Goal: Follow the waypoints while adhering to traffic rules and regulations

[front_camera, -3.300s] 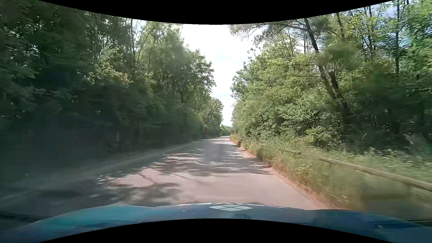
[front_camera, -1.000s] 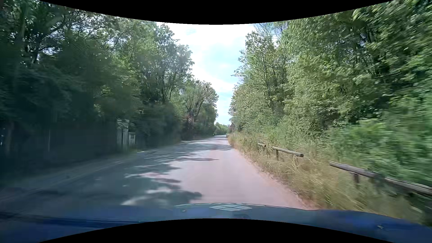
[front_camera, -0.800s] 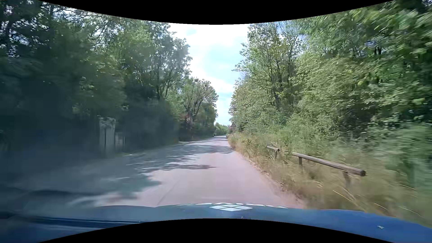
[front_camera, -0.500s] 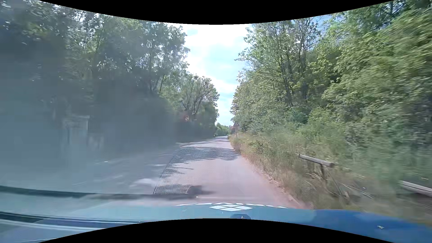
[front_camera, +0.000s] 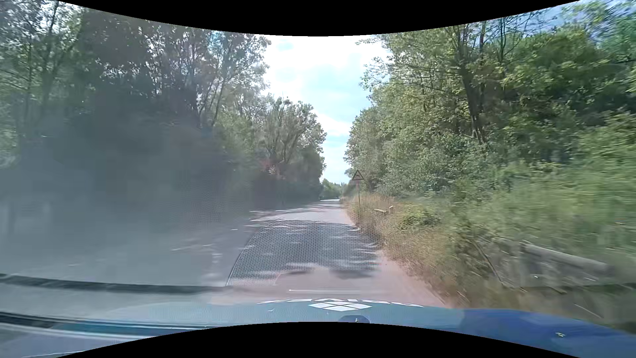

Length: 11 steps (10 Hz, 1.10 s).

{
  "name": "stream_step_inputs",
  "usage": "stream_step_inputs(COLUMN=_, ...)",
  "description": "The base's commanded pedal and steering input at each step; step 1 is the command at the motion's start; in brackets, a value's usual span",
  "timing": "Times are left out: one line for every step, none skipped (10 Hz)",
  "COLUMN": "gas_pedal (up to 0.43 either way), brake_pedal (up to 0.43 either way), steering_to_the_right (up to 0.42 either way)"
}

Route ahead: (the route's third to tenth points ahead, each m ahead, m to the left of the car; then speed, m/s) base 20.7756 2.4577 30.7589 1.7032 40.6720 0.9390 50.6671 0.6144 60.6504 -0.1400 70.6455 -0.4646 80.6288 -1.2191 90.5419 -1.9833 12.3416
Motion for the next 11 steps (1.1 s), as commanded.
stream_step_inputs(gas_pedal=0.169, brake_pedal=0.000, steering_to_the_right=-0.010)
stream_step_inputs(gas_pedal=0.169, brake_pedal=0.000, steering_to_the_right=-0.007)
stream_step_inputs(gas_pedal=0.169, brake_pedal=0.000, steering_to_the_right=-0.005)
stream_step_inputs(gas_pedal=0.169, brake_pedal=0.000, steering_to_the_right=-0.003)
stream_step_inputs(gas_pedal=0.169, brake_pedal=0.000, steering_to_the_right=0.000)
stream_step_inputs(gas_pedal=0.169, brake_pedal=0.000, steering_to_the_right=0.000)
stream_step_inputs(gas_pedal=0.169, brake_pedal=0.000, steering_to_the_right=0.000)
stream_step_inputs(gas_pedal=0.169, brake_pedal=0.000, steering_to_the_right=0.000)
stream_step_inputs(gas_pedal=0.169, brake_pedal=0.000, steering_to_the_right=0.000)
stream_step_inputs(gas_pedal=0.177, brake_pedal=0.000, steering_to_the_right=0.000)
stream_step_inputs(gas_pedal=0.177, brake_pedal=0.000, steering_to_the_right=0.000)
